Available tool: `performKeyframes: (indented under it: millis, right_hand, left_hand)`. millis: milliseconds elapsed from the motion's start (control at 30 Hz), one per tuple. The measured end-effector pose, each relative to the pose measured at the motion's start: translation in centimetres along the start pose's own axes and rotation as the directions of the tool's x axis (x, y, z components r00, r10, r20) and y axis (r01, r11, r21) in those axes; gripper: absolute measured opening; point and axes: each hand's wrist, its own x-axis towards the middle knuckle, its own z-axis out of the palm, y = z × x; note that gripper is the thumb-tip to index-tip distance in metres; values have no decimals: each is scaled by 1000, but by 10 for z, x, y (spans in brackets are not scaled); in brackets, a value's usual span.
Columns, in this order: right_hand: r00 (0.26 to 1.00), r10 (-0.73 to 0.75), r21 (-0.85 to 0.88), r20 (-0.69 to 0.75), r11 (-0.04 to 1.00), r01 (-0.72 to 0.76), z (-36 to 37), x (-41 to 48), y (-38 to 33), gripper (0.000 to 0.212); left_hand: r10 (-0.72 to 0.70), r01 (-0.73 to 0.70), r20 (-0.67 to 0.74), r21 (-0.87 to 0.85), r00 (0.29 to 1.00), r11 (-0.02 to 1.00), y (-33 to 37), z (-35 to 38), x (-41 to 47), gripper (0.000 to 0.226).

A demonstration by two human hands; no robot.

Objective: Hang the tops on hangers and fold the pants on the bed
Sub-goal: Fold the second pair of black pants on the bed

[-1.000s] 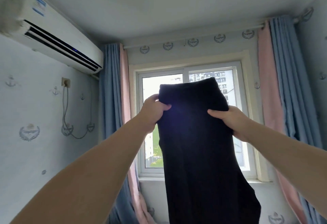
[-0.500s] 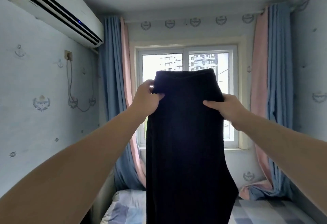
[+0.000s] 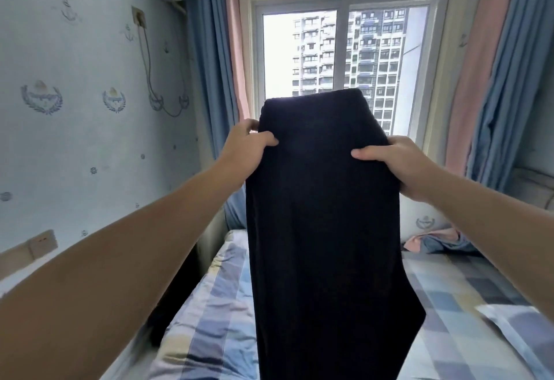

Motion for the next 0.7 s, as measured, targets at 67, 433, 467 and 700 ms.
performKeyframes:
  millis: [67,433,467,700]
  right_hand:
    - [1000,27,-1,-1,1000,-27,3,-13,9,18]
    - [989,149,-46,13,988,-149,23,-3,65,19]
    - [987,161,-54,20,986,-160,27,4,75,21]
    - [957,288,-115,19,952,-284,75,66,216,27]
  left_hand:
    - [-45,45,19,5,999,999,-8,-1,-15,28]
    - [-139,140,57,-19,989,990,-78,-4,-19,23]
    - [-153,154,61,-22,986,988,-91,-5,-15,24]
    - [-324,326,70,-21,943,945,-262,-4,20,23]
